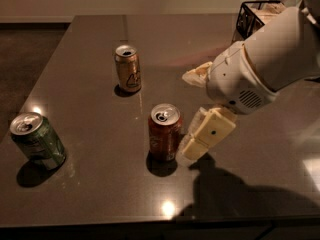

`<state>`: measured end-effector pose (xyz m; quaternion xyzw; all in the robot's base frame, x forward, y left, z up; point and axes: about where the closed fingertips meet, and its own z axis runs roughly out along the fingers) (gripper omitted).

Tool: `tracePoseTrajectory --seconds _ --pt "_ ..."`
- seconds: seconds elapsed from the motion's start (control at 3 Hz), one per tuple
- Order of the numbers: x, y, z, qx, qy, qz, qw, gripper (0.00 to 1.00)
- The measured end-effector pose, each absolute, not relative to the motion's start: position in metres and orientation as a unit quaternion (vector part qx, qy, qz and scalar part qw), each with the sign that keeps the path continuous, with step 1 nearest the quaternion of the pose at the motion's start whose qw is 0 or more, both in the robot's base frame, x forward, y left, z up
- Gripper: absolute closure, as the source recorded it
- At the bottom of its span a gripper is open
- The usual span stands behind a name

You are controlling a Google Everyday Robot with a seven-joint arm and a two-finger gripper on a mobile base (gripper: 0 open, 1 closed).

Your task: Move coke can near green can

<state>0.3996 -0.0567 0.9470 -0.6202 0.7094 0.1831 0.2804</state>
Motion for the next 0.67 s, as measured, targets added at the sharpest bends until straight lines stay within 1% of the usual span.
tracePoseTrajectory --seconds 0.33,0.67 --pt "0.401 -0.032 0.943 -0.609 0.707 0.208 0.293 0.00" --pt "0.401 -0.014 0.939 -0.606 0.701 0.215 0.309 0.00"
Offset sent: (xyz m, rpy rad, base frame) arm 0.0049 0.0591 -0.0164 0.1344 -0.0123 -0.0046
